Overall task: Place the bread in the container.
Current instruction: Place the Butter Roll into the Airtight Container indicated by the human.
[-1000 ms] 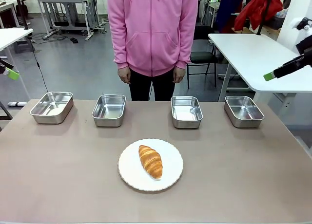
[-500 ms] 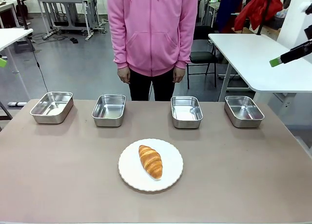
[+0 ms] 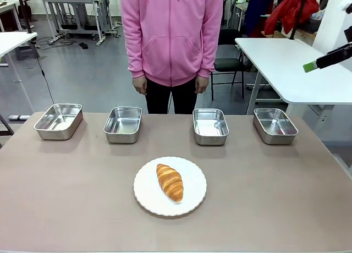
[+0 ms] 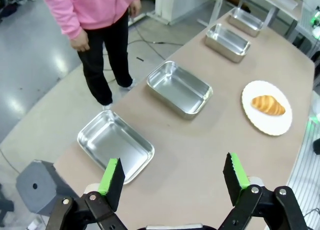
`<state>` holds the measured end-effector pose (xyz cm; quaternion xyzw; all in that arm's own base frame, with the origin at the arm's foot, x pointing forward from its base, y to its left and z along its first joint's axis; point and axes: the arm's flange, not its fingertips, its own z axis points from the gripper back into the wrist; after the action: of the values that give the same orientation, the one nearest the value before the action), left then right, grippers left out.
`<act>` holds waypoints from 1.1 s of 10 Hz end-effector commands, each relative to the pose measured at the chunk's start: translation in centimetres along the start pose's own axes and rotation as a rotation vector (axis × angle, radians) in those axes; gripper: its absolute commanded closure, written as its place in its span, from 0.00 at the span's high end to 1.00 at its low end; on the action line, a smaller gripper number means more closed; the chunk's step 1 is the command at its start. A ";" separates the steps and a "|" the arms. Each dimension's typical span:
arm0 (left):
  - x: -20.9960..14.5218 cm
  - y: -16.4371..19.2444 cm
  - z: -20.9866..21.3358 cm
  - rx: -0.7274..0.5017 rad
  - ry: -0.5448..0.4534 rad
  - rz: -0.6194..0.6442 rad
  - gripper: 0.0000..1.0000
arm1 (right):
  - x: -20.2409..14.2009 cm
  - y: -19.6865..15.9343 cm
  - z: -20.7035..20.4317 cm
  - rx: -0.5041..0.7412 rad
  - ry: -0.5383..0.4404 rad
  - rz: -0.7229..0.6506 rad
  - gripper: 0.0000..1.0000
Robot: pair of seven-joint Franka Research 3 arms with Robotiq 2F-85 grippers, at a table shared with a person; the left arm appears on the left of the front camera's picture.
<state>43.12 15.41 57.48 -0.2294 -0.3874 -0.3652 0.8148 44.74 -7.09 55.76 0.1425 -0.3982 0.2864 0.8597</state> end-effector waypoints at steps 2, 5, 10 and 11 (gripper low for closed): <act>-0.7 -1.4 0.3 -0.018 -0.080 -0.001 1.00 | 0.1 -0.2 0.3 0.019 -0.029 0.027 1.00; -0.7 -1.7 0.0 -0.019 -0.082 0.044 1.00 | 0.0 -0.2 0.2 0.018 -0.032 0.021 1.00; -0.8 -1.6 -0.2 0.027 -0.061 0.109 1.00 | -0.1 -0.4 0.2 0.017 -0.033 0.008 1.00; -0.8 -1.5 -0.3 0.031 -0.059 0.120 1.00 | -0.1 -0.5 0.2 0.016 -0.031 0.006 1.00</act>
<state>41.88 15.08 57.02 -0.2516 -0.3991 -0.3175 0.8226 44.60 -7.28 55.84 0.1475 -0.4007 0.2828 0.8589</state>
